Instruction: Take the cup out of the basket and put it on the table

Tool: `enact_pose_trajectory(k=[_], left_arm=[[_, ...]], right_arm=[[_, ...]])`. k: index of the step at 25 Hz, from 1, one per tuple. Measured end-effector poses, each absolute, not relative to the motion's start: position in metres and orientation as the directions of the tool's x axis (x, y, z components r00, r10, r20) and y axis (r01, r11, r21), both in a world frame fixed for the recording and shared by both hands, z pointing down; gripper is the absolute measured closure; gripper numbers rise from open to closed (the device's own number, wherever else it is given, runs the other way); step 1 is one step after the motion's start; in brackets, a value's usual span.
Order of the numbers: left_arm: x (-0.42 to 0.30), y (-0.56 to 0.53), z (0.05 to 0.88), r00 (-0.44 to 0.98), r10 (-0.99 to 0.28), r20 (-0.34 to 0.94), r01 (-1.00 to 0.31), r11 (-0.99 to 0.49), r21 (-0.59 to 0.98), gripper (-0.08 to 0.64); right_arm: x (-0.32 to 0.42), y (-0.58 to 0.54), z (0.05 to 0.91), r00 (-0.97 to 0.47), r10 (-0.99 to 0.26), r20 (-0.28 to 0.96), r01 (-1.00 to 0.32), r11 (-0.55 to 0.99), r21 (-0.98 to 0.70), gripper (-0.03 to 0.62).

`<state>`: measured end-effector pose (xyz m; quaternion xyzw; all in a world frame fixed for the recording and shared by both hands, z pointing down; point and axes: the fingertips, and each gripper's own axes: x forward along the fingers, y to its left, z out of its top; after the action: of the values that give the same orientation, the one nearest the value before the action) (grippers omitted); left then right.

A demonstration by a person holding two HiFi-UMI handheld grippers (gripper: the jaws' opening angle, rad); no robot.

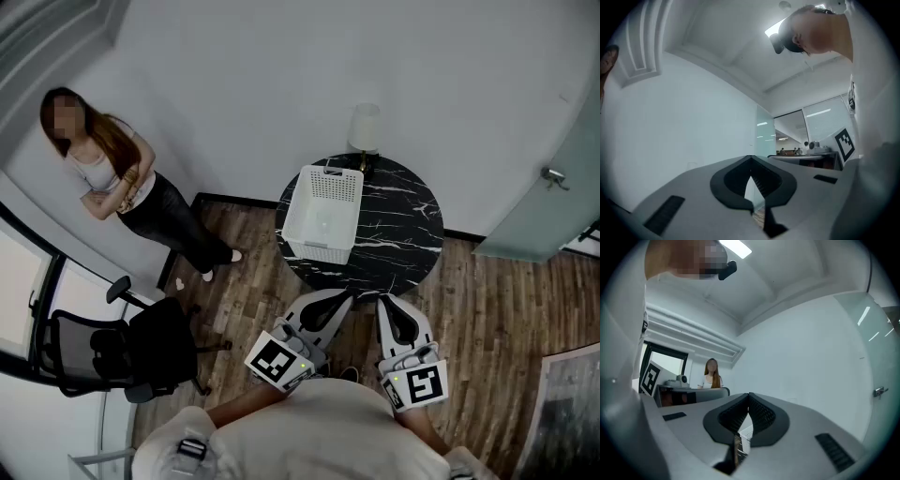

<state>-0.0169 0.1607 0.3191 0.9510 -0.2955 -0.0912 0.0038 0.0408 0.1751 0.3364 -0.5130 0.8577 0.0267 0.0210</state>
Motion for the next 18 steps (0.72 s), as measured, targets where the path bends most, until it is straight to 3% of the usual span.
enact_pose_trajectory(k=[18], left_arm=[[-0.004,0.165,0.328,0.81,-0.567,-0.152,-0.561,-0.824,0.082,0.555]], right_arm=[[0.057,0.174,0.345,-0.466,-0.883,-0.059,-0.882,0.469,-0.038,0.584]])
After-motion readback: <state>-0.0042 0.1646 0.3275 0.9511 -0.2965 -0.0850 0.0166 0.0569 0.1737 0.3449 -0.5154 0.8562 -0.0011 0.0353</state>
